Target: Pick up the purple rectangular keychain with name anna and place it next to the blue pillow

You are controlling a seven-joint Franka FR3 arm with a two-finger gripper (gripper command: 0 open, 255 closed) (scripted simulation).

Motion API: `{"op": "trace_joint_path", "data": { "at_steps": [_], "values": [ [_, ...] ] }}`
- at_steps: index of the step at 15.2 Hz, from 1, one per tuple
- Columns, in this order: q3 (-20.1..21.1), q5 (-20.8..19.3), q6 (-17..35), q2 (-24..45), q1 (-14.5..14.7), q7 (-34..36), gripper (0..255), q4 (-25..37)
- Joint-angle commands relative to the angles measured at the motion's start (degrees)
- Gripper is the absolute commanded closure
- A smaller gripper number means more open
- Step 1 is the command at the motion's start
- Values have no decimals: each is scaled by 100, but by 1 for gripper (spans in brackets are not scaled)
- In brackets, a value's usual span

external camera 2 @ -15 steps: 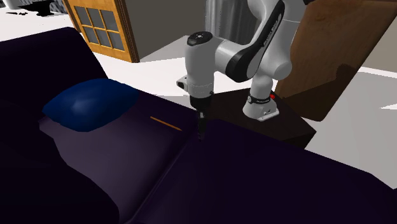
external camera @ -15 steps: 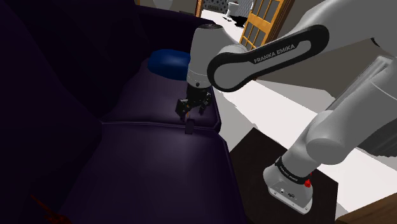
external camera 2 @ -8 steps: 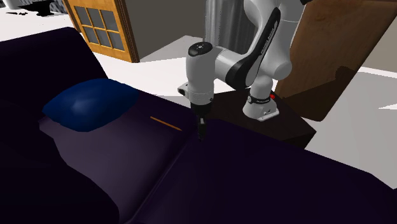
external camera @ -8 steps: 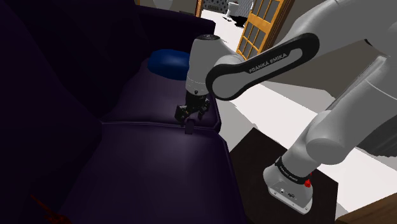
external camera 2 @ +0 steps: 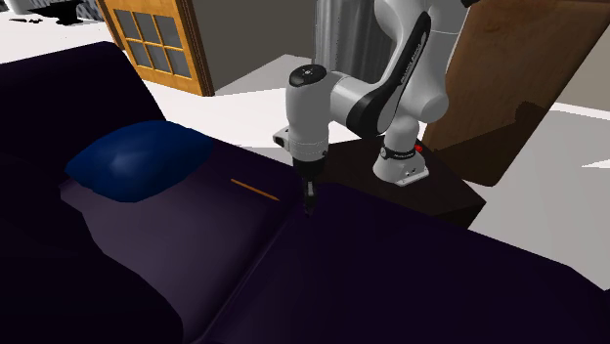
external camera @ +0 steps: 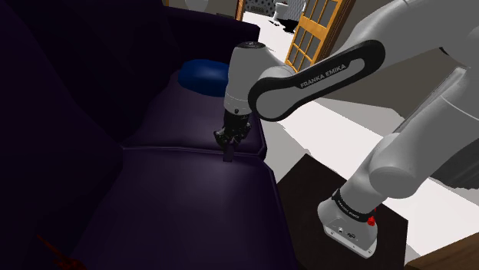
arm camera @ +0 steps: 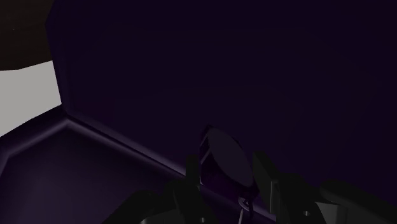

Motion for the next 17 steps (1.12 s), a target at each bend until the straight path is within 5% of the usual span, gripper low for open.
{"op": "trace_joint_path", "data": {
  "at_steps": [1,7,17],
  "values": [
    [-1,0,-2,1,0,0,255,-2],
    [0,-1,0,2,-1,0,255,-2],
    [-82,199,-825,-485,22,-161,255,370]
  ]
}}
